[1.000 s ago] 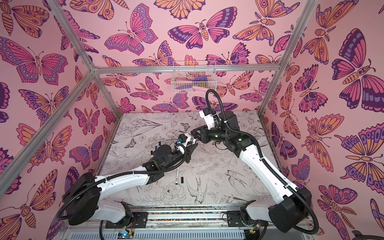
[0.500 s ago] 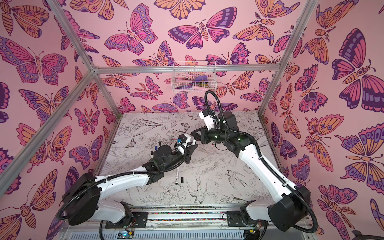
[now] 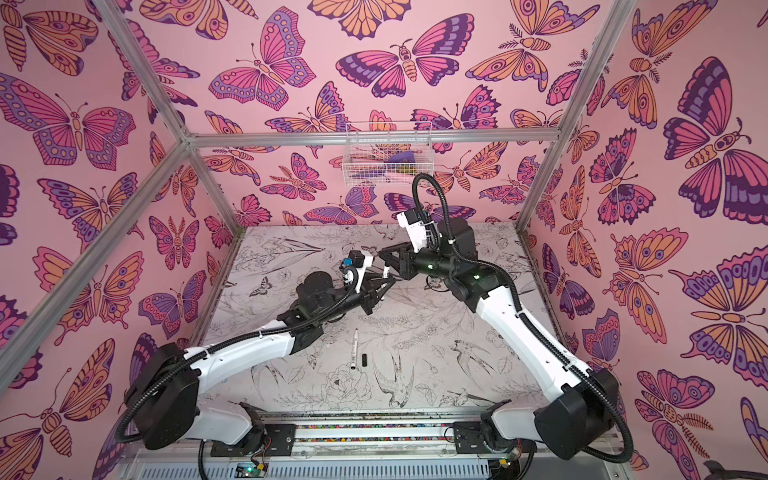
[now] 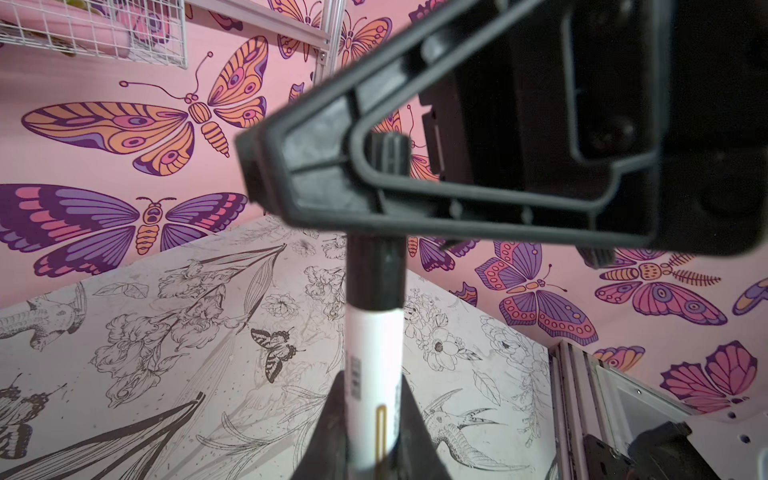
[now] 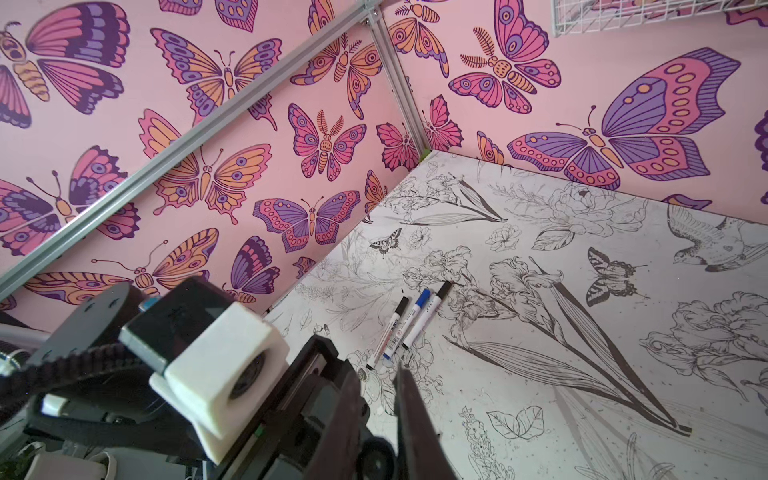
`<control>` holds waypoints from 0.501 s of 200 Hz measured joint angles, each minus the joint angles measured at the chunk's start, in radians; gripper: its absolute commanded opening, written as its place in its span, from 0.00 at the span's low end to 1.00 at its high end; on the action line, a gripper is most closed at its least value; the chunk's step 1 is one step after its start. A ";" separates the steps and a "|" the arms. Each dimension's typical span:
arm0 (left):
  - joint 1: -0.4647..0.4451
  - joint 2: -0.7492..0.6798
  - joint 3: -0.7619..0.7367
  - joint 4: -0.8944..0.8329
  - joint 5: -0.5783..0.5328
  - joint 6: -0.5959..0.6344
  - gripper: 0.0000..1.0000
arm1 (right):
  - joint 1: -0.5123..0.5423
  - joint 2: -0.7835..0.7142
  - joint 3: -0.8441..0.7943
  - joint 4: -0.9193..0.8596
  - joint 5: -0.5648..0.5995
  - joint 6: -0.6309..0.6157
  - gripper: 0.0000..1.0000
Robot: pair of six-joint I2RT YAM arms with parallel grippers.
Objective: Insert the pens into the pen caps
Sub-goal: 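Hold the capped marker upright with the left gripper while the right gripper hovers nearby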
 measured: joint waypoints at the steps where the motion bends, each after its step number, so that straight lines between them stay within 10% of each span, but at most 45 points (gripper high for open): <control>1: 0.001 0.000 0.000 -0.001 0.001 0.000 0.00 | 0.001 0.001 0.002 -0.002 0.003 -0.003 0.00; 100: 0.028 0.000 0.100 -0.189 0.008 0.306 0.00 | 0.010 0.035 0.076 -0.108 0.024 -0.083 0.00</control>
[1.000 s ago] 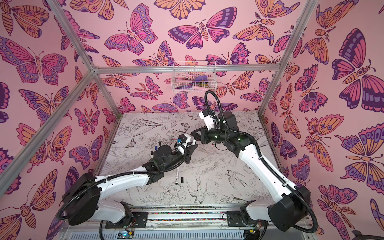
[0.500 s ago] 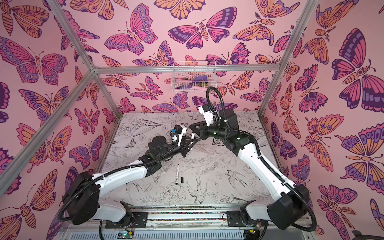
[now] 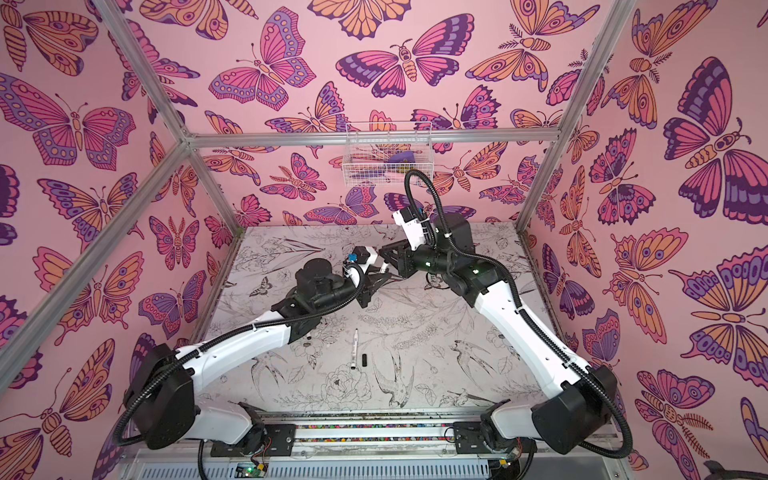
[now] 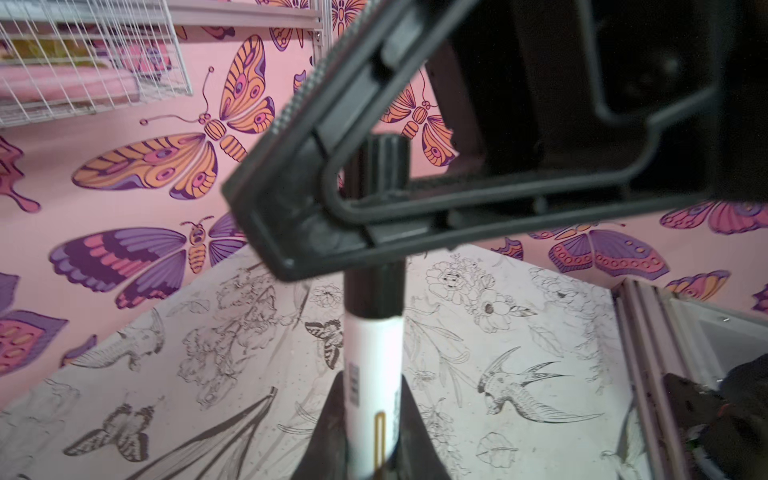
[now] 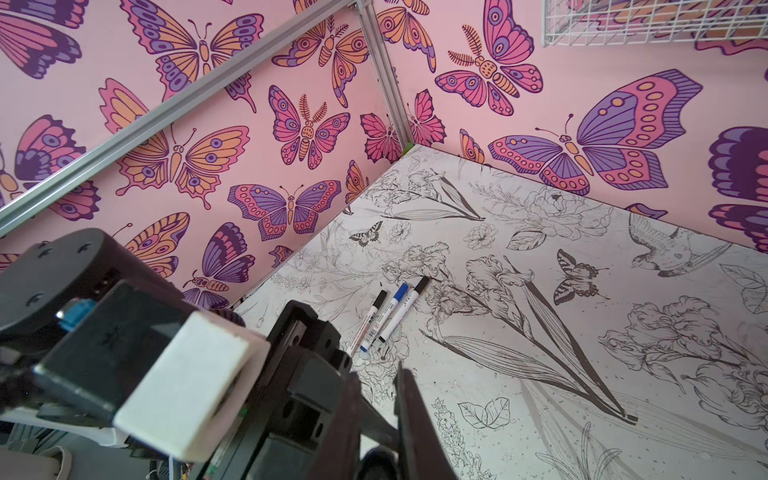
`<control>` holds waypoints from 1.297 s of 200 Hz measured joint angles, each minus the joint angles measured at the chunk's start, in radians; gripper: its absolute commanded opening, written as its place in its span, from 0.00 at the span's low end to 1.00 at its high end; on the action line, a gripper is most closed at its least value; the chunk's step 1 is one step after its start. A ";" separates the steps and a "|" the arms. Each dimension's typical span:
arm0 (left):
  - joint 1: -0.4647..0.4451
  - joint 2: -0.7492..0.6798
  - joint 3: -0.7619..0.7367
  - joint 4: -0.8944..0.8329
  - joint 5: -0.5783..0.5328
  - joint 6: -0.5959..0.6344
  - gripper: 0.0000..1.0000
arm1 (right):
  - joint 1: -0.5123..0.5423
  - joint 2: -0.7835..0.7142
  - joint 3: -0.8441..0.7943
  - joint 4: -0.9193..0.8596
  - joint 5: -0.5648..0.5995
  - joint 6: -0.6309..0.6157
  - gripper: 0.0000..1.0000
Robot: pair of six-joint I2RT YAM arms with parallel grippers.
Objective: Insert the pens into the pen caps
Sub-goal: 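Hold the capped marker upright with the left gripper while the right gripper hovers nearby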
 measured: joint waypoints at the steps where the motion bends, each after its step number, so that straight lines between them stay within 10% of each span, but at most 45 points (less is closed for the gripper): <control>1: 0.000 0.000 0.000 0.000 -0.002 0.006 0.00 | 0.000 0.000 0.000 -0.001 -0.002 0.000 0.00; 259: -0.001 0.096 0.175 -0.494 -0.006 -0.052 0.00 | -0.042 0.117 -0.093 0.003 -0.124 0.101 0.00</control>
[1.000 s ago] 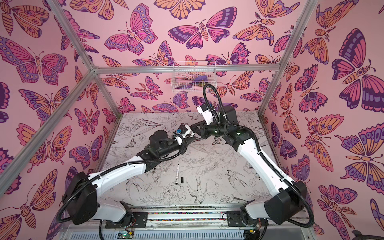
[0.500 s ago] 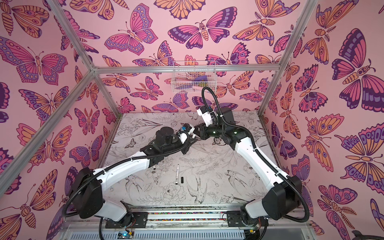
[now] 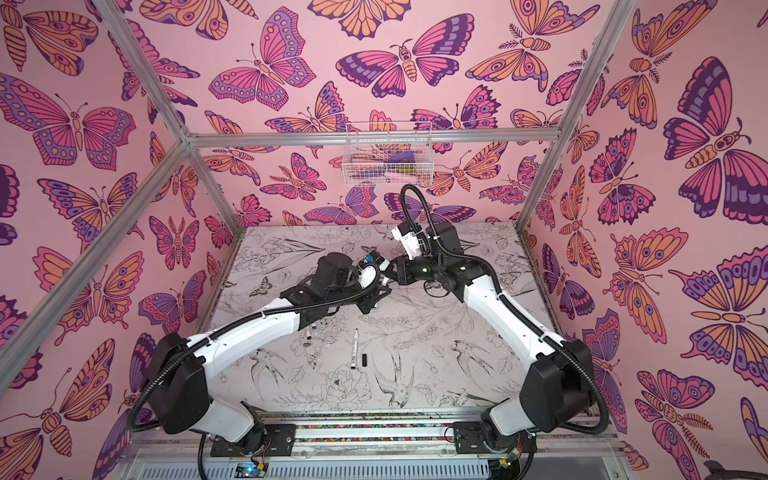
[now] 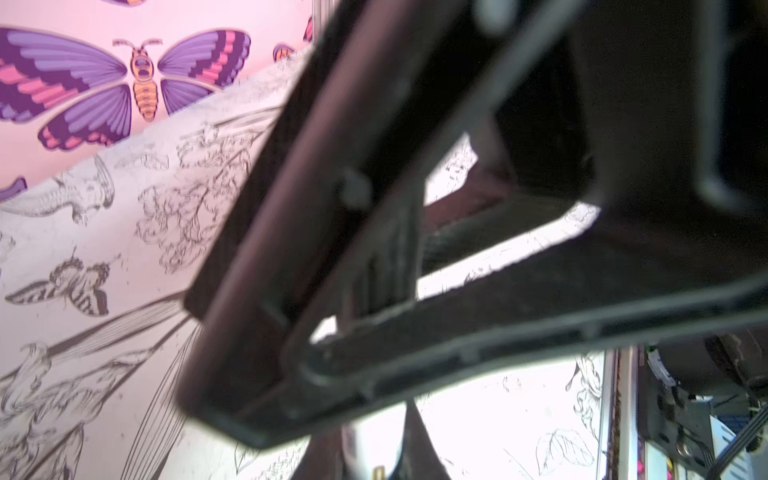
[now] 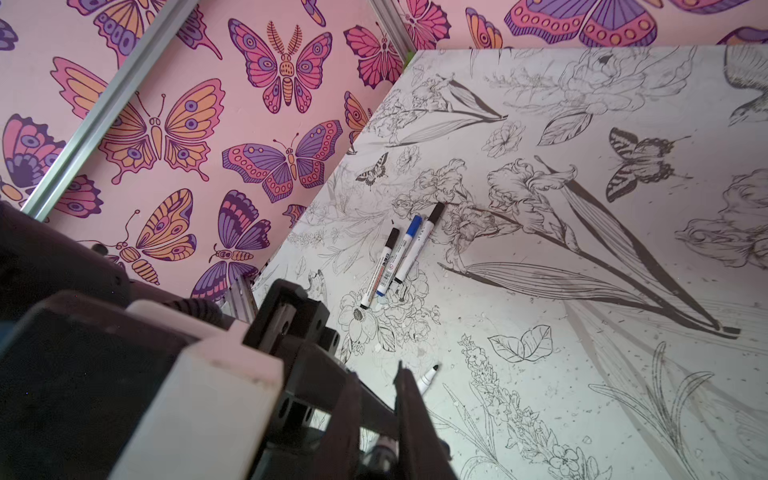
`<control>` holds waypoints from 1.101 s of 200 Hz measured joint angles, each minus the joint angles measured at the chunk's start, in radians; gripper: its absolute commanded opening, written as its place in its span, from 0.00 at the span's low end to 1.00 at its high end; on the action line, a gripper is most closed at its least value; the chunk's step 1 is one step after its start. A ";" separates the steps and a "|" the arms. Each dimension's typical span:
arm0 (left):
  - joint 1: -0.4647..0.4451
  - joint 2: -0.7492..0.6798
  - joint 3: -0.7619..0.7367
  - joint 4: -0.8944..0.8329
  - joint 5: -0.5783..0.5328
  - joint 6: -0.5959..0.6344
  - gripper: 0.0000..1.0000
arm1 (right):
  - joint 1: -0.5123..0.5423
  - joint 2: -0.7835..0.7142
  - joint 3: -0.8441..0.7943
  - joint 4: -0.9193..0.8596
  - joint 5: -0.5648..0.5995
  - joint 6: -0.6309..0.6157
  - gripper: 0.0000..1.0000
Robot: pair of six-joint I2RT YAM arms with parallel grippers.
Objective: Insert the pens into the pen caps
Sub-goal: 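Hold the capped marker upright with the left gripper while the right gripper hovers nearby, then lower the capped white marker beside the other markers and open the left gripper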
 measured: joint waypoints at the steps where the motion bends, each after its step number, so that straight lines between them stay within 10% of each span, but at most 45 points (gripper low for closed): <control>1: 0.000 0.000 0.001 -0.003 0.000 0.000 0.00 | 0.000 0.001 0.000 0.000 -0.001 0.000 0.00; 60: 0.010 0.005 0.006 0.007 0.050 -0.048 0.00 | -0.056 0.008 -0.023 0.043 -0.115 0.078 0.00; 134: 0.000 -0.018 -0.185 0.562 0.126 -0.259 0.00 | -0.154 -0.061 -0.107 0.257 -0.275 0.308 0.01; 180: -0.034 -0.063 -0.295 0.725 0.091 -0.316 0.00 | -0.149 -0.071 -0.114 0.239 -0.311 0.402 0.54; 220: -0.035 -0.067 -0.372 0.852 0.084 -0.344 0.00 | -0.190 -0.091 -0.151 0.315 -0.311 0.528 0.73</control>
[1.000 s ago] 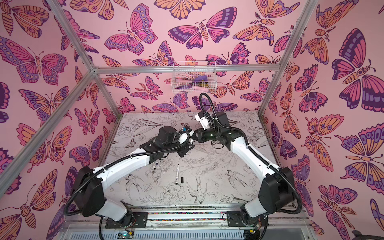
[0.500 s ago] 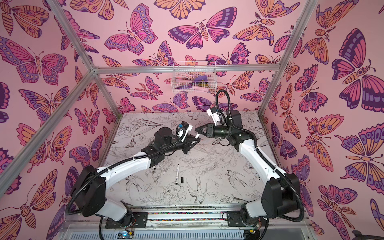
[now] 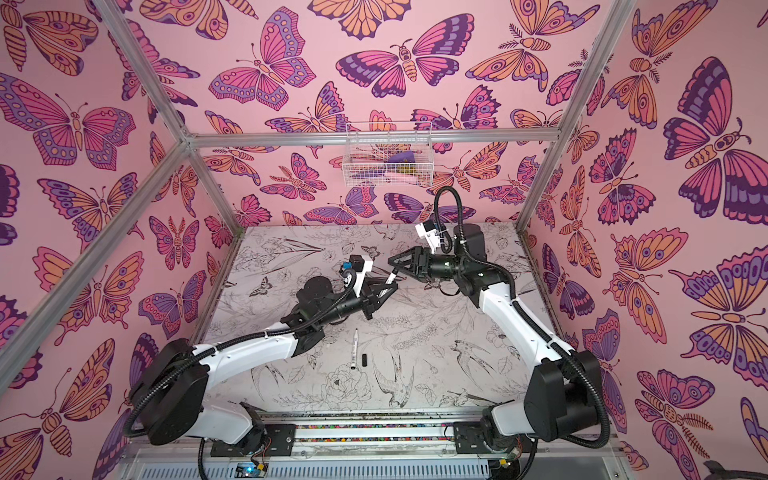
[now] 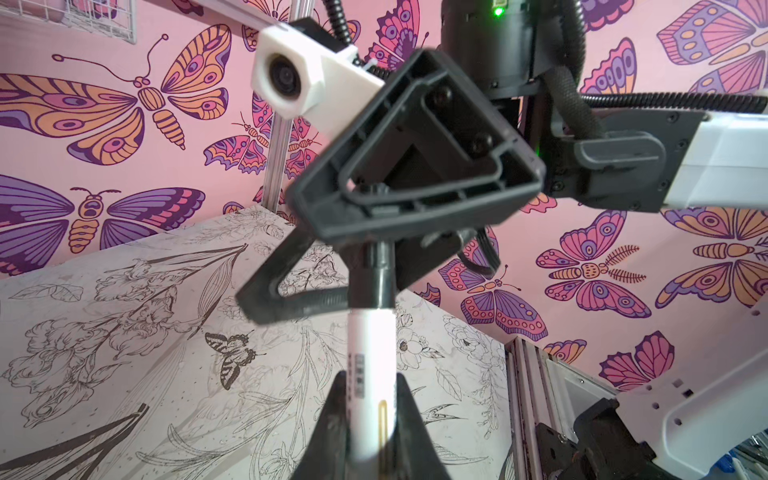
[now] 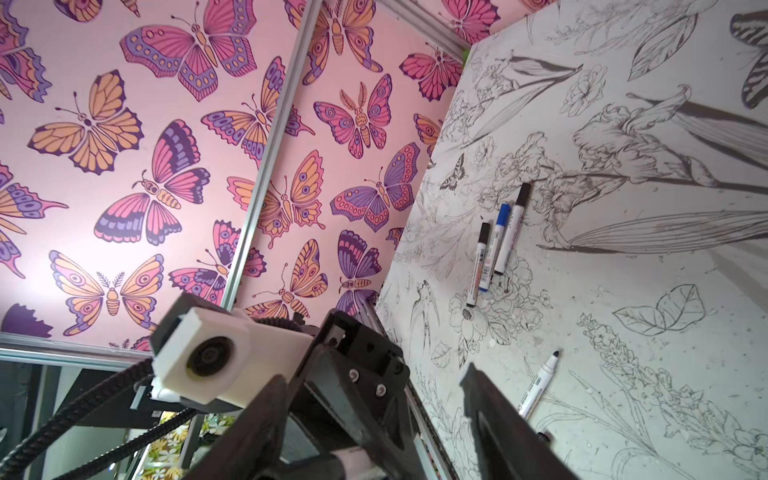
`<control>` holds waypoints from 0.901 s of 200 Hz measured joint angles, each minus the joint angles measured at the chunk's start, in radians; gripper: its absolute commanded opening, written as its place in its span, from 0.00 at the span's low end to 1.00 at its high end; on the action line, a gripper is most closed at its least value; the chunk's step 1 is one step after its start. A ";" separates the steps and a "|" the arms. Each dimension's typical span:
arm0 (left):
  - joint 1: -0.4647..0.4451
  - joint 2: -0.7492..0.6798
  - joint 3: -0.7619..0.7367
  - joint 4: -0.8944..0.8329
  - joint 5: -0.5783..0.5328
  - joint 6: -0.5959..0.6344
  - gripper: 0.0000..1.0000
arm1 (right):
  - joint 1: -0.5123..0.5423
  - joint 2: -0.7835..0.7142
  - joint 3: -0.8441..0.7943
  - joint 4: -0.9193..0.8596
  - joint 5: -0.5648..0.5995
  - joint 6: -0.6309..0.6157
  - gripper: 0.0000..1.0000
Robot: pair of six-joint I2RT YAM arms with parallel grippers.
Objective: Insert the pens into the pen caps
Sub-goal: 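Lower the capped white marker beside the other markers and open the left gripper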
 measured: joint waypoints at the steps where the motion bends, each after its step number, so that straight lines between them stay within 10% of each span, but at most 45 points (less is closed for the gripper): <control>1: 0.000 0.000 -0.002 0.003 0.000 -0.002 0.00 | -0.001 0.000 -0.001 0.002 0.001 0.002 0.73; 65: 0.078 0.002 -0.229 0.176 -0.212 -0.137 0.00 | -0.081 -0.027 -0.031 0.026 0.082 0.037 0.71; 125: 0.100 -0.011 -0.279 -0.189 -0.607 -0.212 0.00 | -0.082 -0.027 -0.031 -0.066 0.111 -0.020 0.70; 180: 0.189 0.094 -0.177 -0.447 -0.681 -0.219 0.00 | -0.082 -0.027 -0.033 -0.104 0.115 -0.044 0.69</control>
